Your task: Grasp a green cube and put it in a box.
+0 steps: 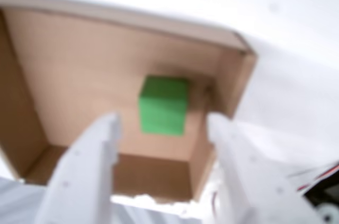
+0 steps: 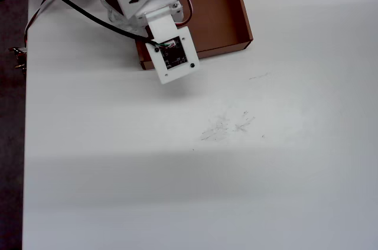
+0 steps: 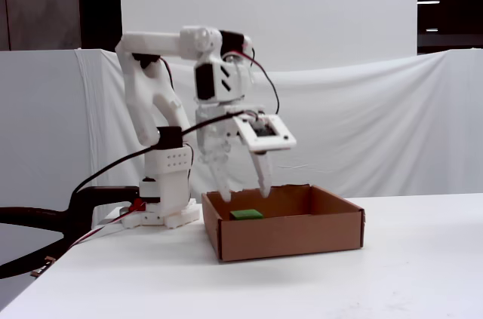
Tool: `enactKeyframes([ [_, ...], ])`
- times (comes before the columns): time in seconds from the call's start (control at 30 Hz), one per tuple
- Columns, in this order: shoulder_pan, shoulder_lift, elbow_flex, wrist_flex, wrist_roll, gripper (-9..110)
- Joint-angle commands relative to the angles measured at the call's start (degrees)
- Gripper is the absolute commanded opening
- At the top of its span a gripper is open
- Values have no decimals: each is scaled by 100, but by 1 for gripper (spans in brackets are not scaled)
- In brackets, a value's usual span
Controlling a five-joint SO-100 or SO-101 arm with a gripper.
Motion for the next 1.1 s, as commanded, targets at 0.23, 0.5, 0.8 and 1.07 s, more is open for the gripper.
enactKeyframes([
  [0.23,949,1257,-967,44,-193,20],
  [0.5,2698,3507,1354,-879,-1468,11],
  [0.8,3480,5871,4043,-369,-2848,11],
  [1.07,3630,6724,5089,554,-3252,11],
])
